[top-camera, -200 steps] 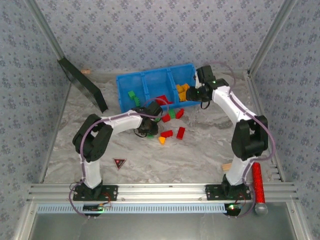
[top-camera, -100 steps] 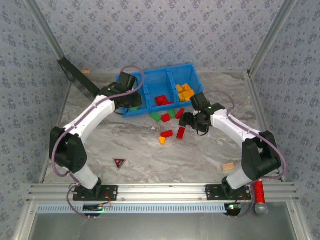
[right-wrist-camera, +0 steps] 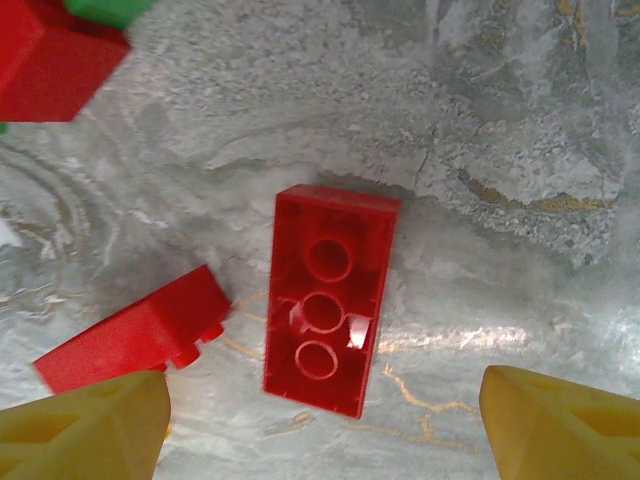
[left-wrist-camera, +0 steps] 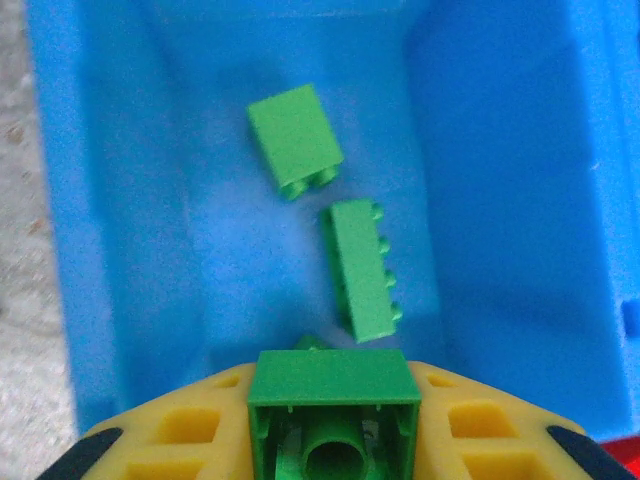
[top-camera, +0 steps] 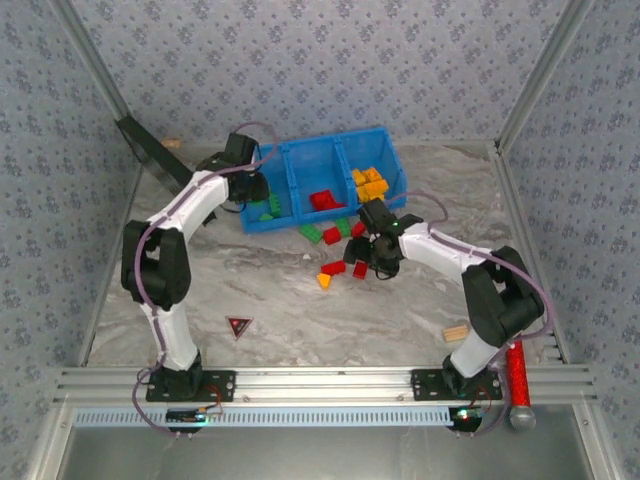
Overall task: Sort the legos into containers by color
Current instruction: Place the lego in the container.
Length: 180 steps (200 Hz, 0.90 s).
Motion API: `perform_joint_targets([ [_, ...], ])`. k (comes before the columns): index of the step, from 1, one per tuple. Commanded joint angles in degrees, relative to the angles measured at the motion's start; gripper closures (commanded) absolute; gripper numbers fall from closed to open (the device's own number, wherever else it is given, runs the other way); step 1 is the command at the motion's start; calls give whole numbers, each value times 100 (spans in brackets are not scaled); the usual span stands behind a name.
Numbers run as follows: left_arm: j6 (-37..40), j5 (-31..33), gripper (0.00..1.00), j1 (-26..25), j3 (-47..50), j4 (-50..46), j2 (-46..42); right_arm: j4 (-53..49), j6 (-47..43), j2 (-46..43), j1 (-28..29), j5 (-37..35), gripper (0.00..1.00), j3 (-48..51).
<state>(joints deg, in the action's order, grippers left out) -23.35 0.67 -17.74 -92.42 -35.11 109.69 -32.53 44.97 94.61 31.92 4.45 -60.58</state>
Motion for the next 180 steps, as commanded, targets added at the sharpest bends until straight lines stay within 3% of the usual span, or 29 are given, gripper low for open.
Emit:
perform_joint_targets([
  [1, 134, -180, 87, -2, -361, -30, 368, -122, 118, 234, 17, -151, 18, -133],
  [78, 121, -245, 85, -131, -1077, -309, 1133, -95, -89, 802, -3, -298, 33, -369],
  [135, 45, -182, 64, -221, -1240, -514, 1410, -113, -273, 1006, -9, -488, 53, -504],
  [180, 102, -85, 53, -221, -1245, -593, 1234, -69, -441, 805, 4, -696, 66, -471],
])
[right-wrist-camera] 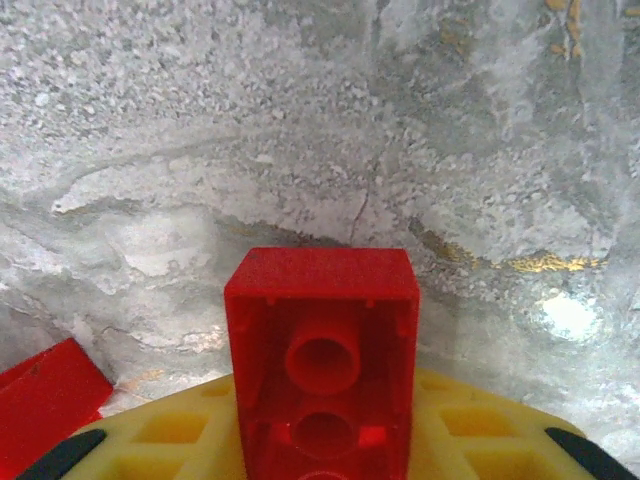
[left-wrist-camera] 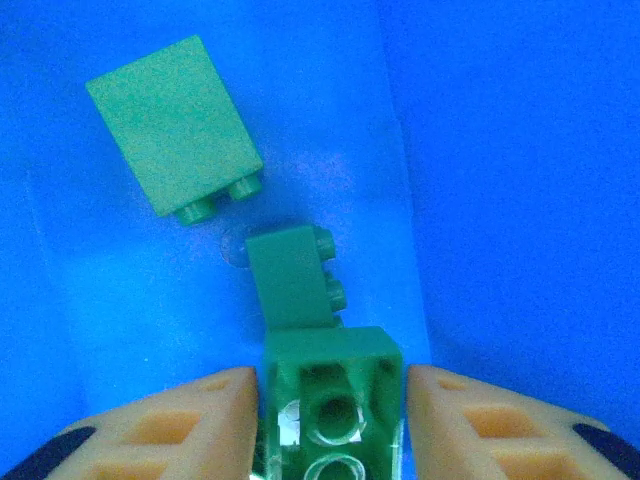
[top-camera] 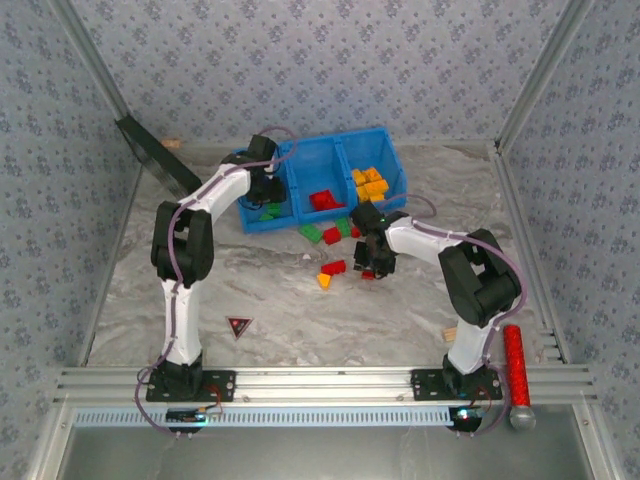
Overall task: Sort the legos into containers by color
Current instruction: Place the lego in the container.
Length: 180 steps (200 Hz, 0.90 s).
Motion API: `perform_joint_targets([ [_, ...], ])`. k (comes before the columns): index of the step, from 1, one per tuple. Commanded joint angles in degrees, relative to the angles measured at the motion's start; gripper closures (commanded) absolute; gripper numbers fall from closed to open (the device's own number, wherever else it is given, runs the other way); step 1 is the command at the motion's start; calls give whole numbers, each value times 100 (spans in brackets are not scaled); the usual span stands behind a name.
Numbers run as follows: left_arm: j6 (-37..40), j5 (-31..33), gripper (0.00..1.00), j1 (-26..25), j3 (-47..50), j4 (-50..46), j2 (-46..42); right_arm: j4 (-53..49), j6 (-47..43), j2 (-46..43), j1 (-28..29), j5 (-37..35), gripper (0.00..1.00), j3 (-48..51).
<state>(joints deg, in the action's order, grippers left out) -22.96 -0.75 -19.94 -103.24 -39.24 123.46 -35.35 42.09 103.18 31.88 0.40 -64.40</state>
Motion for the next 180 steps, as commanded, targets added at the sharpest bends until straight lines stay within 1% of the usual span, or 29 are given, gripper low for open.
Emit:
perform_joint_targets([
  [1, 63, 53, 53, -1, -162, -180, -154, 213, -154, -60, 5, -289, 66, -85],
  [34, 115, 17, 51, -9, -308, -316, -357, 121, -364, -349, -33, -363, 70, -134],
  [67, 245, -39, 48, -122, -381, -444, -859, -337, -569, -759, -51, -513, 72, -342],
  [72, 278, -46, 48, -153, -377, -467, -951, -382, -801, -807, -58, -533, 73, -345],
  [100, 389, -78, 46, -318, -240, -669, -1478, -496, -1272, -983, -67, -550, 74, -843],
  [119, 381, -100, 46, -425, 214, -673, -1979, -533, -1709, -938, -22, -639, 74, -1259],
  [140, 265, -100, 45, -548, 1011, -555, -2674, -518, -2250, -758, 9, -844, 74, -1830],
  [180, -97, 11, 44, -777, 2552, -555, -4037, -446, -3019, 81, 35, -979, 74, -3287],
])
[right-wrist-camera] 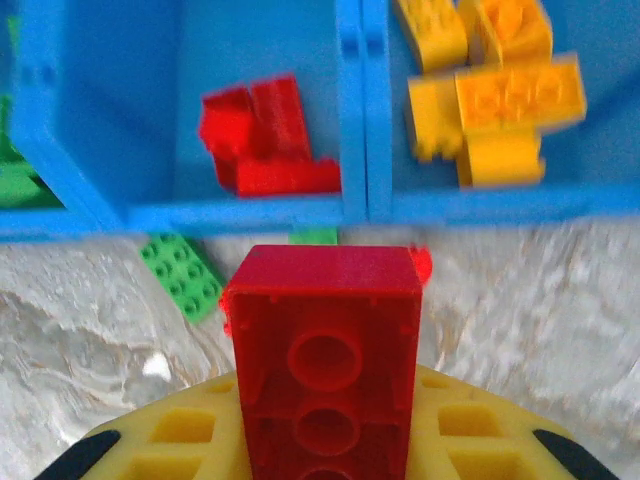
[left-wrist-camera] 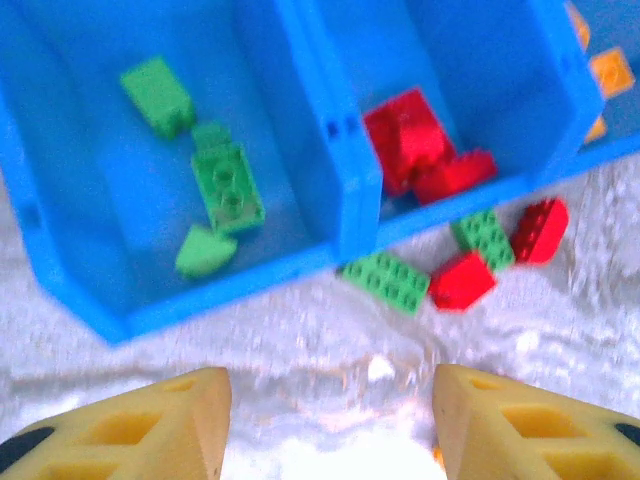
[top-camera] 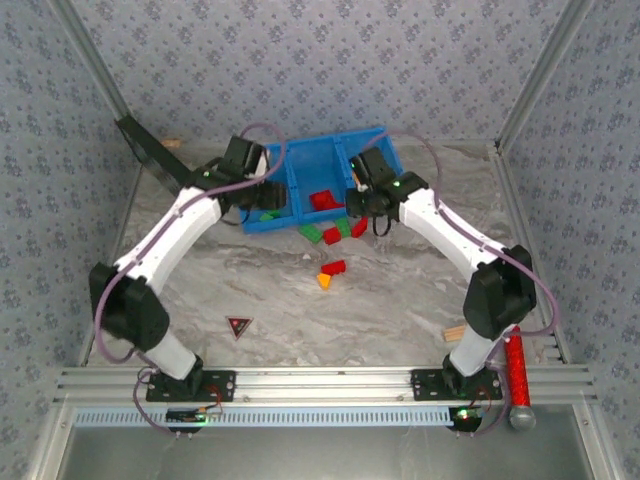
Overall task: Sort the legos into containers by color
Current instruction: Place the lego in the container.
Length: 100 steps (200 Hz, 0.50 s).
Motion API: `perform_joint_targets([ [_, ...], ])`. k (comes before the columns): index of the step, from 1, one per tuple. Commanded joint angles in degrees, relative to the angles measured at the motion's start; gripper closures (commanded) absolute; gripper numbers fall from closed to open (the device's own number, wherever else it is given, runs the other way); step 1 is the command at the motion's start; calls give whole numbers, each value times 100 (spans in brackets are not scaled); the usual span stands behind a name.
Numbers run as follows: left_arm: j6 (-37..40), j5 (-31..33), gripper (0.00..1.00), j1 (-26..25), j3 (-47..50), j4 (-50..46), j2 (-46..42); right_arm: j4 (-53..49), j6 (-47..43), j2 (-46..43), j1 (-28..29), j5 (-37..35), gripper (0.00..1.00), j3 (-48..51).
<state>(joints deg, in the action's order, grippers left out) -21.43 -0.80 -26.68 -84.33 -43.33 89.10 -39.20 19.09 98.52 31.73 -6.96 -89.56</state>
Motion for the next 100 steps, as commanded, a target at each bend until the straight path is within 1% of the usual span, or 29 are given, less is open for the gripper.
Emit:
perform_joint_targets([
  [1, -267, 17, 44, -107, 694, -148, -638, -62, -734, 577, 52, -243, 74, -808],
  [24, -579, 140, 43, -217, 1334, -270, -1289, -61, -986, 1228, 110, -257, 74, -1576],
  [51, -956, 296, 43, -290, 1860, -387, -1935, -130, -1165, 2013, 198, -266, 74, -2381],
  [100, -1429, 354, 42, -338, 2404, -625, -2636, -364, -1250, 3197, 274, -227, 73, -3460],
])
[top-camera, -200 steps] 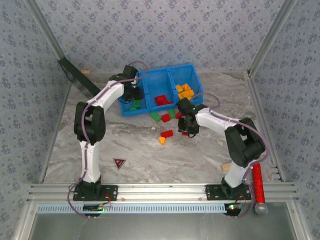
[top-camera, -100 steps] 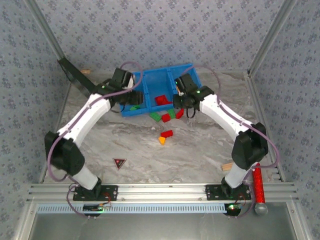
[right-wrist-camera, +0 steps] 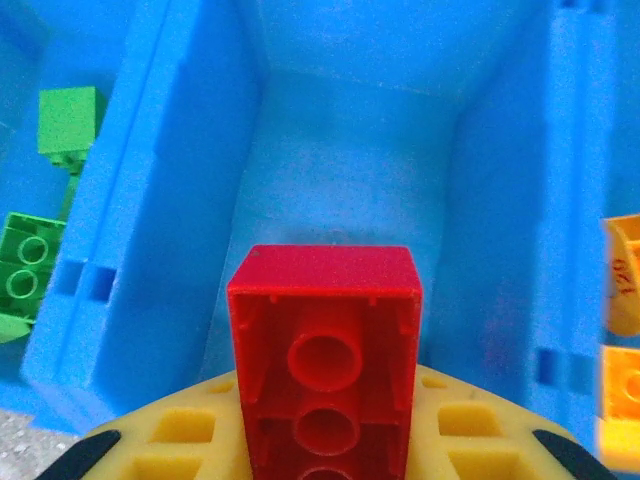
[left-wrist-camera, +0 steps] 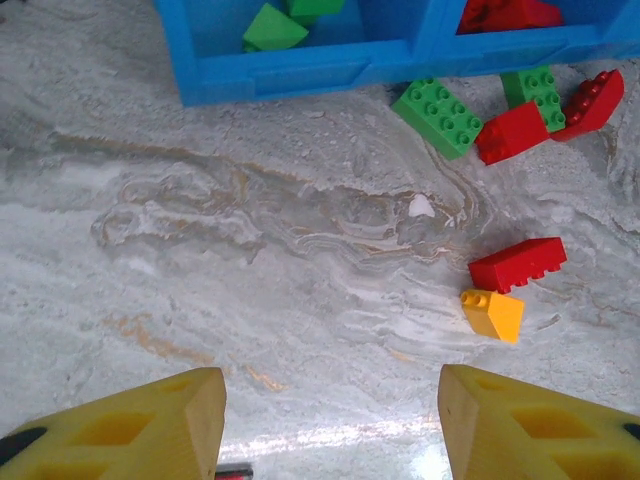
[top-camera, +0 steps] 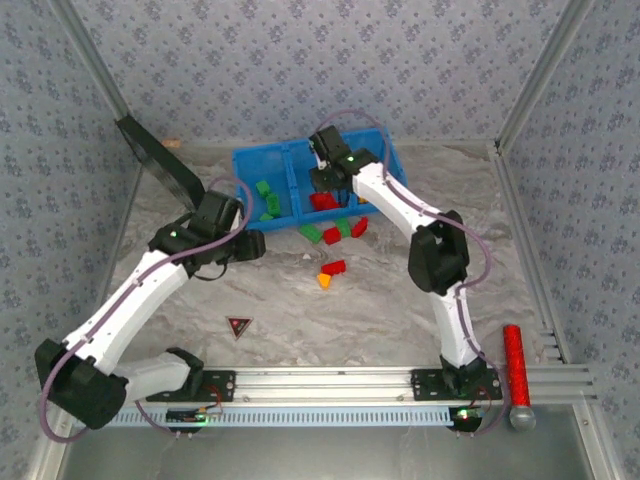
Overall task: Sort the legos into containers by color
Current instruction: Place the lego in the container.
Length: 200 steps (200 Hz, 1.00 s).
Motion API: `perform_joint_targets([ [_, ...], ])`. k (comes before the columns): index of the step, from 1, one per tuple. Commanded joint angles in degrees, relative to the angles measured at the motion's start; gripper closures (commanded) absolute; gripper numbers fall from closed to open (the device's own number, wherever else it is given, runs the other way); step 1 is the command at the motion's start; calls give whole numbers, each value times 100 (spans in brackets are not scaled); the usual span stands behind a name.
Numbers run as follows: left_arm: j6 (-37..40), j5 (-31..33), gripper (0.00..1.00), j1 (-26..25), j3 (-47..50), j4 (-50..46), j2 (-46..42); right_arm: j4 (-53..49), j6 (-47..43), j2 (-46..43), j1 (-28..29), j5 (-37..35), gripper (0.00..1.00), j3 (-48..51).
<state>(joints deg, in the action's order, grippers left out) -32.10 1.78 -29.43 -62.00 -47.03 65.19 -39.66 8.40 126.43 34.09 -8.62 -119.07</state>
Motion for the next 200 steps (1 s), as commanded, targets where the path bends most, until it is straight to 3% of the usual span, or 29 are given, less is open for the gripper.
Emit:
perform_joint_targets([
  [1, -369, 95, 41, -63, 179, -260, -253, -325, -186, 425, 42, -61, 73, -520],
  [49, -521, 47, 41, -200, 366, -284, -377, -512, -225, 860, 37, -65, 67, -742],
  [93, -825, 57, 37, -414, 321, 62, 45, -507, -276, 615, 28, -101, 48, -540],
  [118, -868, 120, 35, -629, 221, 314, 348, -525, -286, 461, -23, -79, 43, -471],
  [169, -814, 158, 35, -995, -205, 758, 1330, -562, -260, -363, -31, -39, 40, -83],
  [200, 31, 326, 34, -1488, -702, 1078, 2308, -486, -228, -1288, -93, -51, 38, 727],
])
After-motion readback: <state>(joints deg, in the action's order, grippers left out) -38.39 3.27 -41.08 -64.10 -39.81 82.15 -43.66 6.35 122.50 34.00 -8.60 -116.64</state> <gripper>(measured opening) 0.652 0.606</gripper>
